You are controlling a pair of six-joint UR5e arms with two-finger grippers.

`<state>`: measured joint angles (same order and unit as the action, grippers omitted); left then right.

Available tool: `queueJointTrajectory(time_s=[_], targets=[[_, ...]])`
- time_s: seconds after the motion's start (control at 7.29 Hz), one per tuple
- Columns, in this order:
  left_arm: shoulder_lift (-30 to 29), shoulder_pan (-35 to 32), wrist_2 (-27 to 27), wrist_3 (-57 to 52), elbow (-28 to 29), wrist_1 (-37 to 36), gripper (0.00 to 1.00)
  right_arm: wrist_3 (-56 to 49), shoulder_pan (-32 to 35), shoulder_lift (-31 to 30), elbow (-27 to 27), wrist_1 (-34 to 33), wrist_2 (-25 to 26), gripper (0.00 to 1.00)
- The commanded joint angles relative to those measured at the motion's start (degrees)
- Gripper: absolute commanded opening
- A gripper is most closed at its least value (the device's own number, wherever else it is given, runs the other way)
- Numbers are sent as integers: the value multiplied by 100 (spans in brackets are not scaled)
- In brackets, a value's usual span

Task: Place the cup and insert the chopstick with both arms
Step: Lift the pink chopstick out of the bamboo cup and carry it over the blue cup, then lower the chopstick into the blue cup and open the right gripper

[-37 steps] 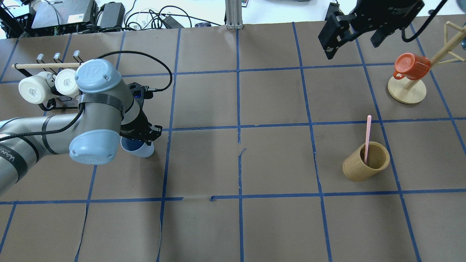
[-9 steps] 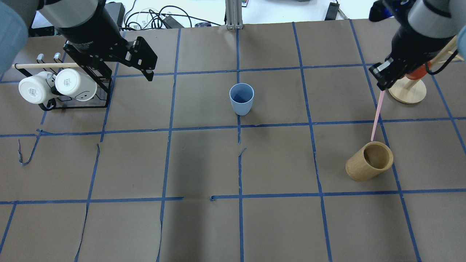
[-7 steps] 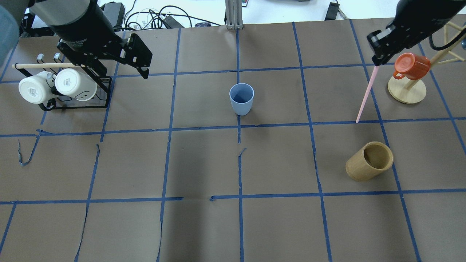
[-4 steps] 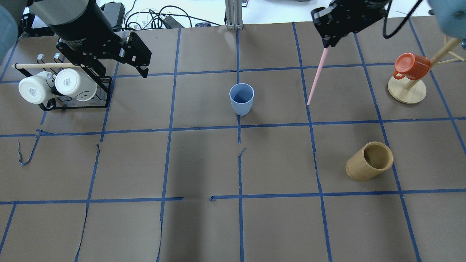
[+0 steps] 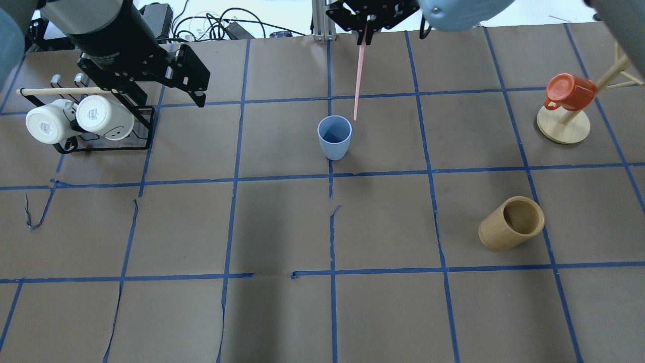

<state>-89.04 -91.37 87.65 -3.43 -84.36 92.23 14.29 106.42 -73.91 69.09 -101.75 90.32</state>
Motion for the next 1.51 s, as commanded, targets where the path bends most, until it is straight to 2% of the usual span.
queueJointTrajectory(time_s=[0.0, 0.14, 0.82, 1.1, 1.37], targets=[[9, -4, 7, 0, -1, 6, 100, 100, 159, 298, 104, -389, 21, 2], [9, -4, 7, 0, -1, 6, 100, 100, 195, 299, 314, -702, 30, 3], [0, -4, 7, 0, -10, 6, 100, 135, 213, 597, 649, -881, 30, 3], [1, -13, 7, 0, -19, 6, 100, 118, 213, 641, 843, -1267, 38, 4], [9, -13, 7, 0, -10, 6, 100, 135, 213, 633, 1035, -1329, 82, 18]])
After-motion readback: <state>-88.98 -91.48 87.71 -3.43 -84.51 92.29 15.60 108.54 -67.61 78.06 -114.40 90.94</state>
